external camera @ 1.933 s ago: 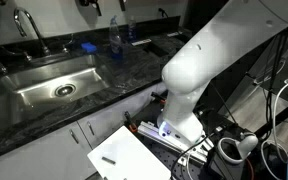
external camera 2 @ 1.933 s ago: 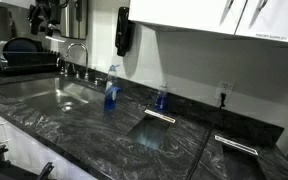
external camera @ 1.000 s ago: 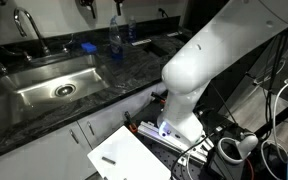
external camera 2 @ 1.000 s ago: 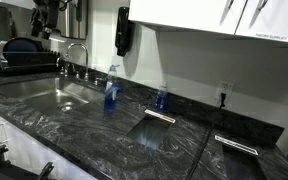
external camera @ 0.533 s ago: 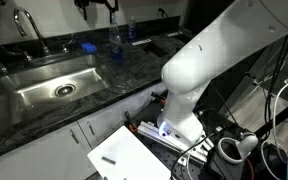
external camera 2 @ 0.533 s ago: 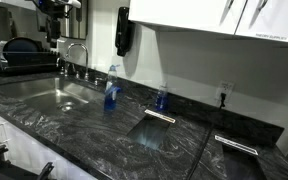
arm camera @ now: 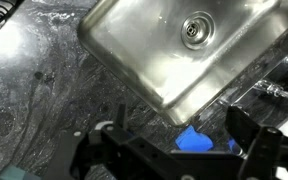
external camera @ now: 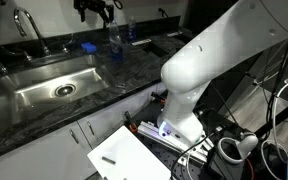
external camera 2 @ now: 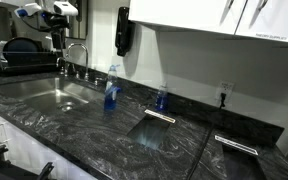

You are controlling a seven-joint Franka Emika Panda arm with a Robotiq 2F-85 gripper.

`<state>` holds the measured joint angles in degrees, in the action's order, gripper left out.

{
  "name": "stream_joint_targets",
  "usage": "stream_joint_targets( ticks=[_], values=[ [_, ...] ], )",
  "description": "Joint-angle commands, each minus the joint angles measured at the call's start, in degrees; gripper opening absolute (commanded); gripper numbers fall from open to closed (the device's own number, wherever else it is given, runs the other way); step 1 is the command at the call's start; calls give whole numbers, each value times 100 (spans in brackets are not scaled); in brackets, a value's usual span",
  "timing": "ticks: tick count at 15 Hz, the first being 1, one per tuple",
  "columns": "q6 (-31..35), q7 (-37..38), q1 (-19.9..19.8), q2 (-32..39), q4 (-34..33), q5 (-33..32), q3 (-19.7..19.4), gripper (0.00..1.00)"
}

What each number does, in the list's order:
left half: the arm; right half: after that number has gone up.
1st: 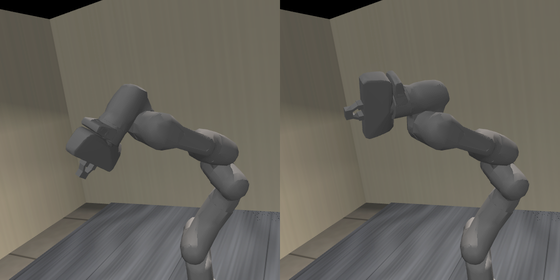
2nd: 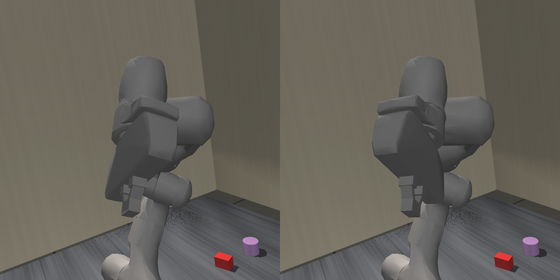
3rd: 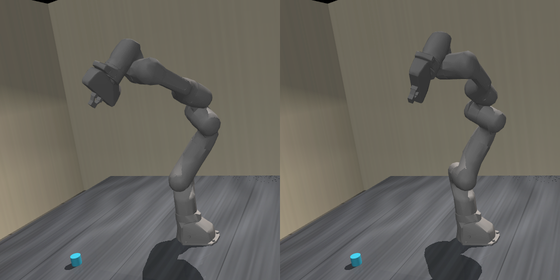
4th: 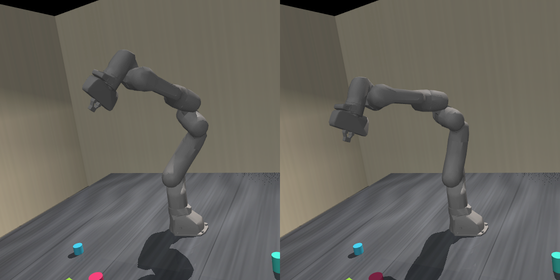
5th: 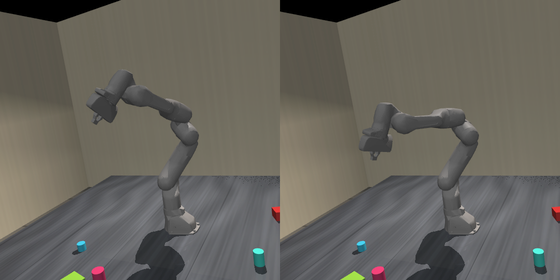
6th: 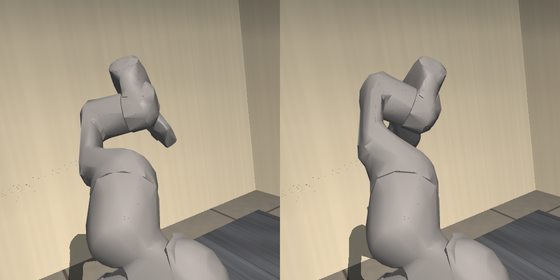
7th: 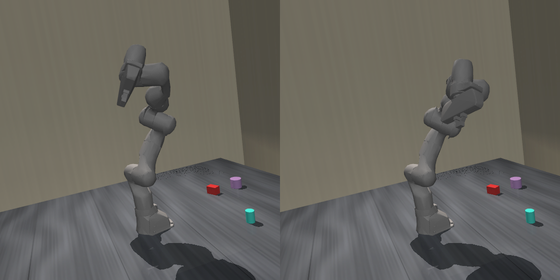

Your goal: Open the kitchen faucet

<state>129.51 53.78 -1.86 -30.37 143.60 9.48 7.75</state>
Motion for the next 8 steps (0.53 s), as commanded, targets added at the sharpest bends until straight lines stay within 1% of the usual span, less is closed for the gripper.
stream_joint_targets(
  ticks=[1,2,3,4,6,8],
  values=[
    [622,779,-147,-185,404,-6,270,100],
    [705,953,-122,-237,470,-26,309,100],
    [606,1133,-83,-363,528,-46,357,100],
    [467,847,-3,-82,260,-20,187,100],
    [468,1055,5,-202,339,-29,265,100],
    [467,1095,4,-283,382,-29,287,100]
  ],
)
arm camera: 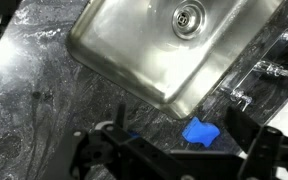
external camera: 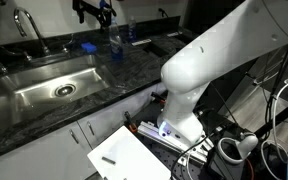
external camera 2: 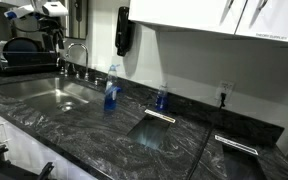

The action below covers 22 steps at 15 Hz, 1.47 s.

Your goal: Open the kitchen faucet

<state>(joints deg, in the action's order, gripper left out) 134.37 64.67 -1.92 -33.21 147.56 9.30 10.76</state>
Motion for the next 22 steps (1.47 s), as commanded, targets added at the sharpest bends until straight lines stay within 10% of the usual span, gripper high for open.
stream_joint_targets(
  ticks=[1,22],
  values=[
    [-19,6,10,-14,-2,-11,-13,100],
    [2509,616,179,3335,-1596,319,-528,100]
  ],
)
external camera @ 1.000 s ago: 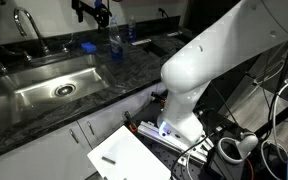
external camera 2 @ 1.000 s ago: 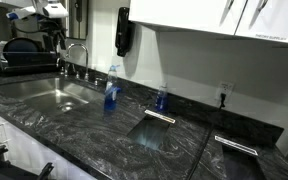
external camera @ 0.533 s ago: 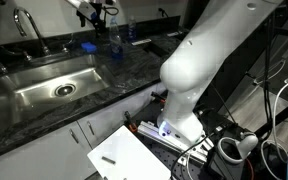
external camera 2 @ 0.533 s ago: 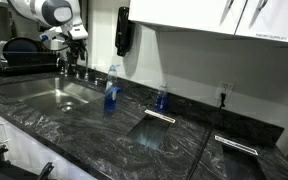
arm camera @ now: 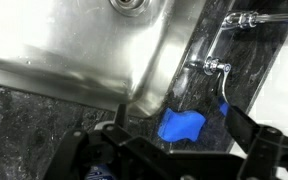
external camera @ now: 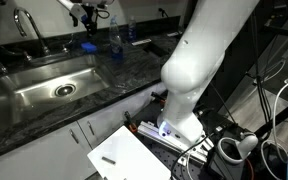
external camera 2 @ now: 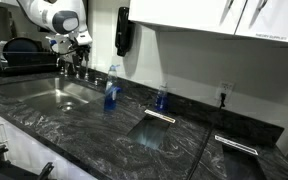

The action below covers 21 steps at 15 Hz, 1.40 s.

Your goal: Open the kitchen faucet

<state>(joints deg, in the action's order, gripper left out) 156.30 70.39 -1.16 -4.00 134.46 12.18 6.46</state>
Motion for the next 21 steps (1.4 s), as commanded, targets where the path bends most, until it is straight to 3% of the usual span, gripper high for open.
stream_joint_targets(
  ticks=[1,6,8,9,16,21],
  values=[
    [419,95,109,512,-339,-24,-110,100],
    [854,665,52,1005,-592,-628,-121,100],
    [667,928,87,1208,-800,-904,-149,100],
    [664,704,36,896,-510,-698,-87,100],
    [664,845,40,1111,-699,-830,-89,100],
    [506,926,-38,1634,-1313,-900,-233,100]
  ],
)
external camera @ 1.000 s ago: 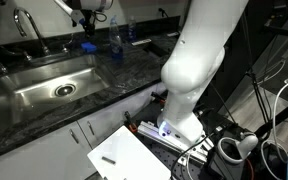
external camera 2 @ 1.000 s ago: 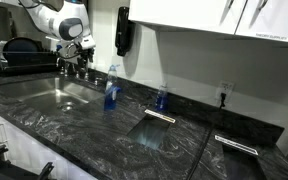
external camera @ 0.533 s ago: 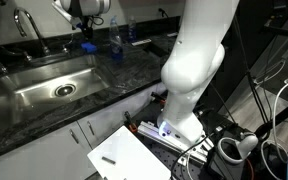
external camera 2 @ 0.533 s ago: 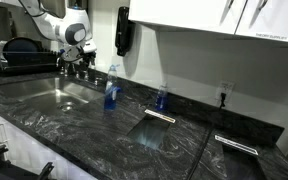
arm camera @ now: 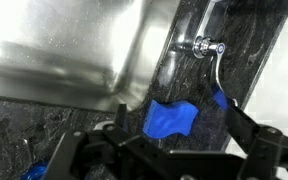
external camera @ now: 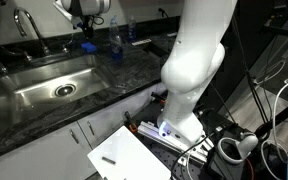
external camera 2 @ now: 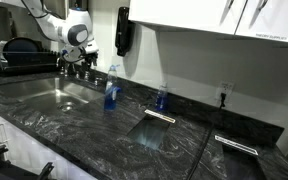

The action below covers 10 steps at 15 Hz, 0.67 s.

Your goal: Open the kitchen faucet

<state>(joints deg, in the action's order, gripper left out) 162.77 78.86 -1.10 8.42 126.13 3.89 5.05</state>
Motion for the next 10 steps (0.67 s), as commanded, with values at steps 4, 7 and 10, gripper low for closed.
stream_joint_targets(
  ticks=[4,7,10],
  values=[
    [-223,-121,232,634,-838,234,-440,100],
    [-338,-210,229,902,-1189,515,-425,100],
    [-364,-249,234,1236,-1524,789,-422,100]
  ],
)
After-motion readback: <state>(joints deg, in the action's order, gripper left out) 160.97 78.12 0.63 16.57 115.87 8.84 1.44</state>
